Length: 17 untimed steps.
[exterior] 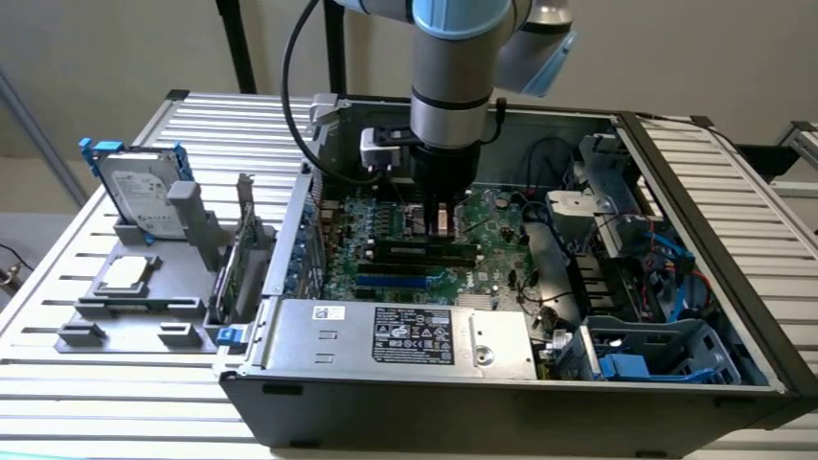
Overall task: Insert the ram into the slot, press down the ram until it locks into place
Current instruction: 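Insert the ram into the slot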
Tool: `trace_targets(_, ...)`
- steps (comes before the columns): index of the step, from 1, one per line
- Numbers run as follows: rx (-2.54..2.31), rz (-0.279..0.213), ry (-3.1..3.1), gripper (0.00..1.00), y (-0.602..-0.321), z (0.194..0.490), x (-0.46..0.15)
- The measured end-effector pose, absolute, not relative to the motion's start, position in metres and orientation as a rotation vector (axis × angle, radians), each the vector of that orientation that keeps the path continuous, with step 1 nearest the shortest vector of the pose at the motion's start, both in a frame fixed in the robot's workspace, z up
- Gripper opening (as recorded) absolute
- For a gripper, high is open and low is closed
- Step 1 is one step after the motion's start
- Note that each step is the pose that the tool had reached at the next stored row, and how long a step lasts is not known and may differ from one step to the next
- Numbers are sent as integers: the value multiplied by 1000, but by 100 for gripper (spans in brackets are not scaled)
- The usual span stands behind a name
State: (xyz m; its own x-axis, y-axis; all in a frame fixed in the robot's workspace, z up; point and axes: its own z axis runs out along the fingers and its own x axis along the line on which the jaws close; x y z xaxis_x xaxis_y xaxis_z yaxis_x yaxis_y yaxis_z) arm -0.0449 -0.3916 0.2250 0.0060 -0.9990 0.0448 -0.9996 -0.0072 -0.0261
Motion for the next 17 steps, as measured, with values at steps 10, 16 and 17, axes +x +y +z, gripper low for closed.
trace_targets(10, 2221, 78, -2202, 14, -392, 224, -45)
trace_targets(16, 2230, 79, -2193, 14, -391, 224, -45)
trace_targets(17, 2232, 79, -2191, 14, -391, 224, -45)
